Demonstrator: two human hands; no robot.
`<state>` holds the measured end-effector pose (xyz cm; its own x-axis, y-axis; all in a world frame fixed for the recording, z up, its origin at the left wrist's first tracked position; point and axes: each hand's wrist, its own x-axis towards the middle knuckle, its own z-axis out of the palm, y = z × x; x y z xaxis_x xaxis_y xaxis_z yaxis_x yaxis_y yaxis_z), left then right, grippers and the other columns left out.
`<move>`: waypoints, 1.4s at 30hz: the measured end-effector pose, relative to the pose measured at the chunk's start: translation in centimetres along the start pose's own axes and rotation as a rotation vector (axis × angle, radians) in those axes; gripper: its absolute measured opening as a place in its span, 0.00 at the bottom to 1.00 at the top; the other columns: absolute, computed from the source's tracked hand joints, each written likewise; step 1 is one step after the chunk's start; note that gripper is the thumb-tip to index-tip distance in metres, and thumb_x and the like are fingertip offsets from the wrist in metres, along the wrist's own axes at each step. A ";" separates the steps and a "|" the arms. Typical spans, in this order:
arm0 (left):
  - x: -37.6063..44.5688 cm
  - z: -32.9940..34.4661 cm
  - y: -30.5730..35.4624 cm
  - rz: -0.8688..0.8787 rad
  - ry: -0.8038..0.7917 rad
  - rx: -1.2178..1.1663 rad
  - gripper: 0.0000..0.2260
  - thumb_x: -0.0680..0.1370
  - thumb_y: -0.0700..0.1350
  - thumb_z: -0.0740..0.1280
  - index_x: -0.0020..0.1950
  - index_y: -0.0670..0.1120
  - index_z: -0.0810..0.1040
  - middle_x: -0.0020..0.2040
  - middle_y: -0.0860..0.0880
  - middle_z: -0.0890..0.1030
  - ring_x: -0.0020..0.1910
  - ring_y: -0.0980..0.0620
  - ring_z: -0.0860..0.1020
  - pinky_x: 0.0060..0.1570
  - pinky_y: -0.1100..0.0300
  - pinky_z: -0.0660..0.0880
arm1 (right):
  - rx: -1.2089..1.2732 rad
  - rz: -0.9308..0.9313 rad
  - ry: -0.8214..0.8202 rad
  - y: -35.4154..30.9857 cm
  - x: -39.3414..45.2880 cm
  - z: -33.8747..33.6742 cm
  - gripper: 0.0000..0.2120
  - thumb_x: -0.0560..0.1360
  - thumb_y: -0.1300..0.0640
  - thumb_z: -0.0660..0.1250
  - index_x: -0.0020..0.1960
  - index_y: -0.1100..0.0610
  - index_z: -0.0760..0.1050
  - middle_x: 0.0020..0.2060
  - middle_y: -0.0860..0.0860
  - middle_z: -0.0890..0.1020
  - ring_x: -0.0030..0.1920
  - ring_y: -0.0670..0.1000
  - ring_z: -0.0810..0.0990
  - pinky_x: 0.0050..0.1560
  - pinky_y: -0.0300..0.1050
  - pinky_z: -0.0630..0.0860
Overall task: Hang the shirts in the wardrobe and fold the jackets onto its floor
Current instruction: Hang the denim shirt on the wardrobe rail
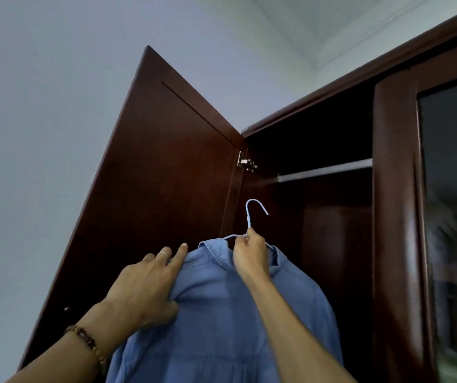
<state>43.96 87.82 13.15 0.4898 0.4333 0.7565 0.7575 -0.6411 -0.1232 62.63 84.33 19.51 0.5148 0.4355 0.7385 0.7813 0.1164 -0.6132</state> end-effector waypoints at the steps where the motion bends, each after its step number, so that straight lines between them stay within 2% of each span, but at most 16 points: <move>1: 1.6 0.8 0.3 0.008 0.039 -0.018 0.44 0.73 0.58 0.62 0.80 0.50 0.40 0.71 0.51 0.63 0.64 0.50 0.70 0.53 0.56 0.76 | -0.012 -0.006 0.015 0.3 1.7 -0.3 0.18 0.80 0.59 0.55 0.68 0.61 0.72 0.59 0.59 0.79 0.61 0.58 0.77 0.61 0.51 0.74; 4: 7.0 3.2 1.5 0.051 0.147 -0.078 0.41 0.73 0.58 0.60 0.81 0.49 0.44 0.72 0.54 0.65 0.64 0.52 0.70 0.48 0.58 0.75 | -0.053 -0.002 0.083 1.4 7.0 -1.0 0.18 0.80 0.60 0.55 0.67 0.61 0.72 0.58 0.60 0.79 0.57 0.57 0.79 0.51 0.44 0.73; 7: 11.4 4.7 2.7 0.084 0.150 -0.163 0.44 0.69 0.55 0.64 0.81 0.47 0.49 0.71 0.53 0.68 0.62 0.50 0.72 0.41 0.59 0.76 | -0.083 -0.001 0.140 2.1 11.2 -2.4 0.18 0.80 0.62 0.55 0.68 0.60 0.72 0.58 0.60 0.79 0.51 0.54 0.79 0.39 0.34 0.67; 9: 14.8 5.8 3.7 0.167 0.222 -0.148 0.45 0.71 0.54 0.65 0.81 0.47 0.43 0.75 0.53 0.61 0.66 0.51 0.67 0.45 0.62 0.72 | -0.093 -0.013 0.173 2.5 13.7 -3.3 0.22 0.80 0.63 0.55 0.73 0.58 0.68 0.57 0.59 0.80 0.45 0.51 0.77 0.30 0.33 0.65; 11: 17.8 6.3 4.6 0.220 0.249 -0.154 0.45 0.75 0.54 0.65 0.80 0.48 0.37 0.77 0.53 0.53 0.71 0.52 0.62 0.52 0.63 0.72 | -0.133 -0.034 0.188 2.8 16.4 -4.2 0.23 0.79 0.64 0.55 0.74 0.58 0.66 0.58 0.58 0.80 0.42 0.49 0.75 0.32 0.34 0.65; 12: 19.3 6.5 5.1 0.231 0.265 -0.157 0.44 0.76 0.54 0.65 0.80 0.48 0.37 0.78 0.53 0.51 0.72 0.51 0.60 0.55 0.62 0.72 | -0.152 -0.043 0.193 3.0 17.8 -4.5 0.23 0.79 0.64 0.55 0.74 0.59 0.66 0.59 0.59 0.79 0.43 0.50 0.75 0.34 0.34 0.63; 14: 22.2 7.8 6.1 0.246 0.293 -0.165 0.44 0.76 0.52 0.66 0.80 0.49 0.37 0.78 0.52 0.50 0.72 0.51 0.60 0.55 0.61 0.73 | -0.189 -0.069 0.194 4.0 20.8 -4.7 0.24 0.78 0.64 0.56 0.74 0.60 0.66 0.59 0.59 0.79 0.50 0.56 0.77 0.34 0.35 0.62; 16: 25.4 9.0 6.9 0.230 0.309 -0.176 0.43 0.77 0.51 0.66 0.80 0.49 0.38 0.78 0.51 0.50 0.72 0.50 0.60 0.55 0.60 0.74 | -0.200 -0.078 0.188 4.6 23.8 -4.9 0.25 0.77 0.64 0.55 0.74 0.60 0.66 0.54 0.56 0.78 0.48 0.56 0.75 0.32 0.36 0.64; 17: 27.0 9.5 7.2 0.229 0.309 -0.174 0.43 0.77 0.52 0.66 0.80 0.49 0.37 0.78 0.51 0.49 0.72 0.50 0.59 0.56 0.60 0.74 | -0.207 -0.081 0.184 4.9 25.3 -5.1 0.24 0.76 0.64 0.55 0.72 0.60 0.68 0.53 0.56 0.78 0.47 0.54 0.74 0.34 0.37 0.66; 20: 31.5 11.0 7.6 0.225 0.331 -0.174 0.45 0.77 0.54 0.67 0.80 0.49 0.36 0.78 0.51 0.48 0.73 0.50 0.58 0.58 0.59 0.74 | -0.214 -0.112 0.191 5.7 29.1 -5.4 0.19 0.74 0.65 0.55 0.63 0.62 0.74 0.58 0.62 0.80 0.50 0.57 0.76 0.46 0.46 0.68; 22: 34.2 11.8 7.8 0.225 0.350 -0.174 0.45 0.77 0.54 0.67 0.80 0.49 0.37 0.78 0.51 0.48 0.74 0.49 0.57 0.60 0.58 0.74 | -0.237 -0.114 0.205 6.4 31.5 -5.4 0.14 0.74 0.65 0.56 0.56 0.62 0.75 0.58 0.62 0.79 0.55 0.61 0.78 0.47 0.48 0.69; 24: 36.3 12.4 8.1 0.220 0.362 -0.181 0.44 0.77 0.53 0.67 0.80 0.49 0.38 0.78 0.50 0.48 0.75 0.49 0.56 0.60 0.58 0.74 | -0.255 -0.115 0.220 6.9 33.5 -5.5 0.11 0.75 0.64 0.57 0.53 0.63 0.75 0.58 0.62 0.79 0.58 0.62 0.77 0.51 0.48 0.71; 27: 38.7 13.4 9.1 0.224 0.350 -0.202 0.43 0.78 0.53 0.67 0.80 0.48 0.39 0.79 0.49 0.48 0.76 0.48 0.55 0.62 0.57 0.73 | -0.276 -0.103 0.240 7.8 35.5 -5.8 0.16 0.76 0.62 0.58 0.61 0.63 0.75 0.62 0.62 0.78 0.62 0.63 0.75 0.58 0.49 0.72; 31: 40.1 14.5 10.5 0.240 0.321 -0.208 0.43 0.78 0.54 0.67 0.80 0.48 0.40 0.78 0.49 0.49 0.75 0.48 0.57 0.63 0.57 0.72 | -0.293 -0.083 0.268 9.5 36.3 -6.3 0.23 0.76 0.62 0.58 0.70 0.62 0.69 0.61 0.62 0.77 0.60 0.64 0.77 0.57 0.52 0.74; 38: 38.3 15.1 10.7 0.226 0.222 -0.142 0.41 0.78 0.54 0.67 0.80 0.47 0.43 0.78 0.48 0.52 0.73 0.48 0.60 0.66 0.58 0.67 | -0.283 -0.072 0.304 11.1 35.1 -5.3 0.16 0.75 0.59 0.61 0.62 0.63 0.74 0.61 0.61 0.77 0.60 0.63 0.76 0.56 0.50 0.73; 42: 35.0 13.9 9.7 0.246 0.142 -0.137 0.36 0.78 0.54 0.66 0.79 0.47 0.51 0.79 0.47 0.53 0.76 0.48 0.58 0.67 0.56 0.67 | -0.382 -0.029 0.304 10.6 32.6 -4.1 0.20 0.76 0.56 0.61 0.66 0.60 0.70 0.67 0.59 0.73 0.67 0.62 0.71 0.65 0.56 0.69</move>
<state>74.49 105.60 29.51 0.5786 0.1677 0.7982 0.5534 -0.7996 -0.2332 89.14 96.06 38.23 0.5259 0.1501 0.8372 0.8414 -0.2356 -0.4864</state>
